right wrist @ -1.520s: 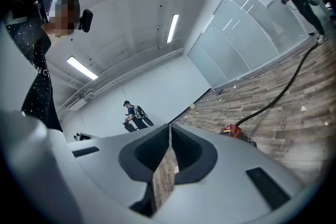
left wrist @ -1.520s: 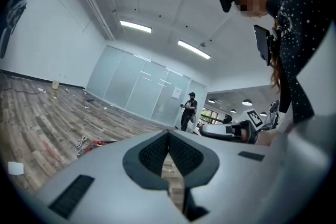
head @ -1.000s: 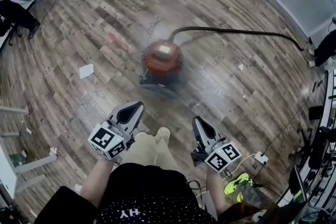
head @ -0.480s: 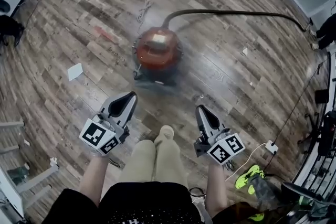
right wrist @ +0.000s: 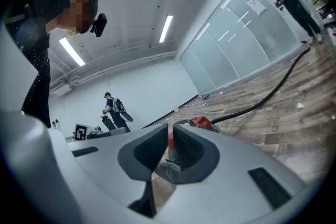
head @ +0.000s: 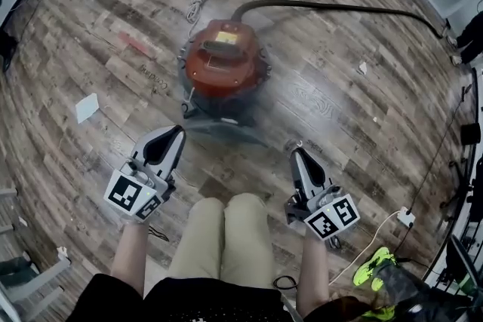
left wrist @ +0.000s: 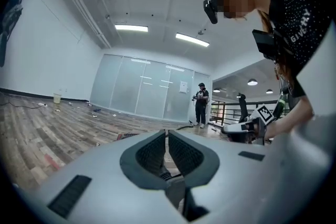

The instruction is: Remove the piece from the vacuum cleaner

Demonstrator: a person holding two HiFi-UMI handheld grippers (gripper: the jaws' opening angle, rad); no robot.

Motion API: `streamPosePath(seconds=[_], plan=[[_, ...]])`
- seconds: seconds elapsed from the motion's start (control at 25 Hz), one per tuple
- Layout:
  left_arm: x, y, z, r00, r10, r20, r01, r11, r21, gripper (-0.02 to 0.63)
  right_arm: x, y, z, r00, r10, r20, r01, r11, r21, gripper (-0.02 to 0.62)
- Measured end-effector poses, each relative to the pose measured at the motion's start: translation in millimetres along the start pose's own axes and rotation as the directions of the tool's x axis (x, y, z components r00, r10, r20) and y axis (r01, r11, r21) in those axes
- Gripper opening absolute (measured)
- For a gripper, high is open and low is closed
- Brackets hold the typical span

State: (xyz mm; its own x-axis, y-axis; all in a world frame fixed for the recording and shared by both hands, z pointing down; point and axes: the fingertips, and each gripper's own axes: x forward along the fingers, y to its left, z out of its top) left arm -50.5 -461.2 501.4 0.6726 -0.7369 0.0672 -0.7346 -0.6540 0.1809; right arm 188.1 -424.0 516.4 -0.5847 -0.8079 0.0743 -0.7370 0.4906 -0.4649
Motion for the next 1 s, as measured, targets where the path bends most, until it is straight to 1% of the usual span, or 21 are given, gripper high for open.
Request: streamPosePath(seconds=[0.08, 0.2, 0.24, 0.32, 0.36, 0.44, 0.52, 0.6, 0.68, 0.76, 0.84, 0.92, 1.0], plan=[[3.9, 11.4, -29.2, 0.999, 0.000, 0.035, 0.000, 1.000, 0.008, 0.009, 4.1, -21.1, -25.2, 1.000, 0.003, 0.014, -0.003, 1.000, -0.022, 0.057], [9.4, 29.2, -60.7, 0.994, 0.003, 0.112, -0.008, 0.999, 0.037, 0.011, 10.4, -48.9, -54.6, 0.996, 0.055, 0.075, -0.053, 0.998, -0.030, 0.108], [11.0, 34.7, -67.4, 0.989, 0.002, 0.146, -0.008, 0.999, 0.039, 0.042, 11.1, -56.8, -62.4, 0.993, 0.071, 0.092, -0.066, 0.997, -0.049, 0.138], [11.5, 43.5, -78.2, 0.979, -0.005, 0.203, -0.004, 0.999, 0.046, 0.162, 10.5, -68.8, -78.0, 0.989, 0.104, 0.101, -0.094, 0.991, -0.101, 0.181], [11.8, 47.1, -83.3, 0.977, -0.013, 0.214, -0.002, 0.998, 0.068, 0.183, 10.9, -73.1, -85.9, 0.988, 0.123, 0.096, -0.111, 0.986, -0.122, 0.197], [14.8, 52.1, -96.4, 0.980, -0.034, 0.194, 0.006, 0.990, 0.142, 0.217, 14.4, -79.1, -103.5, 0.986, 0.156, 0.059, -0.146, 0.977, -0.155, 0.224], [17.4, 52.2, -113.8, 0.988, -0.056, 0.146, 0.027, 0.981, 0.193, 0.231, 18.1, -81.9, -120.9, 0.987, 0.164, 0.002, -0.161, 0.970, -0.183, 0.235], [17.9, 50.6, -129.2, 0.992, -0.073, 0.106, 0.050, 0.979, 0.198, 0.236, 22.8, -81.2, -130.1, 0.986, 0.167, -0.027, -0.169, 0.966, -0.195, 0.236], [18.9, 50.8, -144.4, 0.995, -0.073, 0.064, 0.059, 0.977, 0.206, 0.236, 30.2, -79.9, -134.6, 0.983, 0.178, -0.050, -0.184, 0.963, -0.199, 0.236], [20.9, 51.1, -162.3, 0.998, -0.064, 0.014, 0.059, 0.973, 0.223, 0.236, 36.5, -81.7, -143.0, 0.980, 0.165, -0.112, -0.188, 0.953, -0.237, 0.235], [25.1, 54.6, -177.9, 0.998, -0.052, -0.026, 0.057, 0.973, 0.226, 0.236, 42.3, -81.5, -151.8, 0.971, 0.163, -0.175, -0.208, 0.936, -0.283, 0.235], [28.4, 59.7, -187.3, 0.999, -0.037, -0.036, 0.043, 0.977, 0.207, 0.235, 51.0, -75.0, -160.4, 0.953, 0.201, -0.228, -0.266, 0.914, -0.307, 0.235], [27.2, 63.9, -190.4, 1.000, -0.020, -0.024, 0.024, 0.982, 0.185, 0.235, 62.4, -66.3, -169.0, 0.935, 0.232, -0.267, -0.314, 0.891, -0.327, 0.233]])
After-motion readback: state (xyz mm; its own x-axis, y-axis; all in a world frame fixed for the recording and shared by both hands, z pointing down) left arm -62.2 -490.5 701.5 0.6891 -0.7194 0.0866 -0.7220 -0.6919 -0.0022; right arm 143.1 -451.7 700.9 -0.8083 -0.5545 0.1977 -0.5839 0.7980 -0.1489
